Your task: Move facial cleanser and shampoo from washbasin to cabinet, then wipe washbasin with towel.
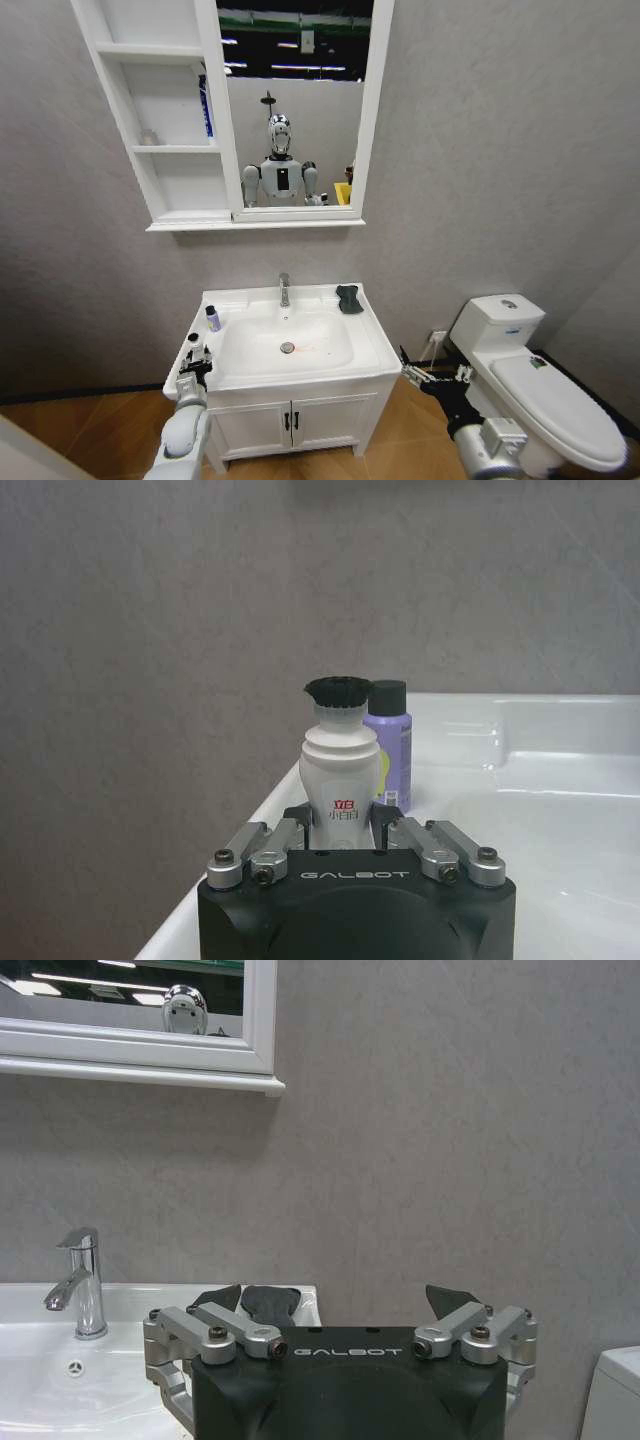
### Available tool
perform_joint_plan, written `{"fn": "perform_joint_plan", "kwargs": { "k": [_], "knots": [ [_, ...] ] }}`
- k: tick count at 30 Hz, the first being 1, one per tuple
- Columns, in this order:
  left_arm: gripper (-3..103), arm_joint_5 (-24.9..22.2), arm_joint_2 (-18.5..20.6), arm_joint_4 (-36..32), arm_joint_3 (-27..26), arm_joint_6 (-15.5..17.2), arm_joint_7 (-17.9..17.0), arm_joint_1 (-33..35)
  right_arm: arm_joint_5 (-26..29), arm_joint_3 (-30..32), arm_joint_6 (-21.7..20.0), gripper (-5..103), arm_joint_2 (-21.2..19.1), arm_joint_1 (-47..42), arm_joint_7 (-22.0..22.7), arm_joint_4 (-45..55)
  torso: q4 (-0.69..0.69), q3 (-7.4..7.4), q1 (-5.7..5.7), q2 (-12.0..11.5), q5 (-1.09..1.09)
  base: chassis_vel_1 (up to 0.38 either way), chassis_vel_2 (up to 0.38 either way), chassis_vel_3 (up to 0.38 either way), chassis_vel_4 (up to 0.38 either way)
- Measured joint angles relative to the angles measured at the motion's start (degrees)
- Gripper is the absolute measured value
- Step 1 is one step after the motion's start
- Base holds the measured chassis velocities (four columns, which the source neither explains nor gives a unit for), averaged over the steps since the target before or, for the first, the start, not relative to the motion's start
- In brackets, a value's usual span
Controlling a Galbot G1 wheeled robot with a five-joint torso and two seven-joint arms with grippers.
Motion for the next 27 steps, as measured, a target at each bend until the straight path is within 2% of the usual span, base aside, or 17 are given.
{"fn": "perform_joint_plan", "kwargs": {
  "k": [7,10,11,14,15,17,18,19,20,21,22,24,25,26,27],
  "knots": [
    [28,-1.4,0.9,-4.8,0.9,1.1,-0.6,1.3,-0.2,-0.1,-0.1,100,-0.1,-0.3,0.1,0.4,0.00,0.00,0.00,0.0,0.00,0.000,0.000,0.000,0.000],
    [28,-3.2,2.9,-11.8,1.7,2.8,-2.8,2.5,-0.6,-0.4,-0.1,100,0.1,-0.7,0.1,0.5,0.00,0.00,0.00,0.0,-0.01,0.000,0.000,0.000,0.000],
    [28,-3.2,2.9,-11.8,1.7,2.8,-2.8,2.5,-0.6,-0.4,-0.1,100,0.1,-0.7,0.1,0.5,0.00,0.00,0.00,0.0,-0.01,0.000,0.000,0.000,0.000],
    [28,-7.9,8.8,-20.8,2.2,7.0,-6.2,2.9,-0.7,-0.3,0.0,100,0.1,-0.9,0.1,0.7,0.00,0.00,0.00,0.0,-0.02,0.000,0.000,0.000,0.000],
    [28,-7.9,8.8,-20.8,2.2,7.0,-6.2,2.9,-0.7,-0.3,0.0,100,0.1,-0.9,0.1,0.7,0.00,0.00,0.00,0.0,-0.02,0.000,0.000,0.000,0.000],
    [28,-16.6,16.3,-28.4,1.9,13.9,-9.4,2.1,-0.7,-0.2,0.0,100,0.1,-1.0,0.1,0.9,0.02,0.00,0.00,0.0,-0.01,0.000,0.000,0.000,0.000],
    [28,-16.6,16.3,-28.4,1.9,13.9,-9.4,2.1,-0.7,-0.2,0.0,100,0.1,-1.0,0.1,0.9,0.02,0.00,0.00,0.0,-0.01,0.000,0.000,0.000,0.000],
    [28,-19.6,18.5,-30.2,1.8,16.2,-10.4,1.2,-0.7,-0.2,0.0,100,0.1,-1.0,0.1,0.9,0.02,-0.01,-0.01,0.0,-0.01,0.000,0.000,0.000,0.000],
    [28,-25.7,23.1,-32.9,1.6,20.0,-12.3,-1.5,-0.8,-0.2,0.0,100,0.1,-1.0,0.1,0.8,0.00,-0.01,-0.01,0.0,-0.01,0.000,0.000,0.000,0.000],
    [28,-29.0,25.6,-33.6,1.7,21.6,-13.3,-3.5,-0.9,-0.2,0.0,100,0.1,-1.0,0.1,0.7,0.00,0.00,-0.01,0.0,-0.01,0.000,0.000,0.000,0.000],
    [28,-29.0,25.6,-33.6,1.7,21.6,-13.3,-3.5,-0.9,-0.2,0.0,100,0.1,-1.0,0.1,0.7,0.00,0.00,-0.01,0.0,-0.01,0.000,0.000,0.000,0.000],
    [28,-39.3,32.6,-33.7,2.9,25.4,-16.4,-11.3,-1.5,-0.7,-0.1,100,0.2,-0.8,0.1,0.3,-0.01,0.00,0.00,0.0,0.00,0.000,0.000,0.000,0.000],
    [28,-42.5,35.0,-32.6,3.7,26.5,-17.4,-15.0,-1.8,-0.9,-0.2,100,0.3,-0.8,0.1,0.3,-0.03,0.00,0.00,0.0,0.01,0.000,0.000,0.000,0.000],
    [28,-42.5,35.0,-32.6,3.7,26.5,-17.4,-15.0,-1.8,-0.9,-0.2,100,0.3,-0.8,0.1,0.3,-0.03,0.00,0.00,0.0,0.01,0.000,0.000,0.000,0.000],
    [28,-44.2,36.8,-31.3,4.3,27.2,-17.7,-17.9,-2.0,-1.1,-0.3,100,0.4,-0.9,0.1,0.3,-0.03,0.00,0.00,0.0,-0.01,0.000,0.000,0.000,0.000]
  ]
}}
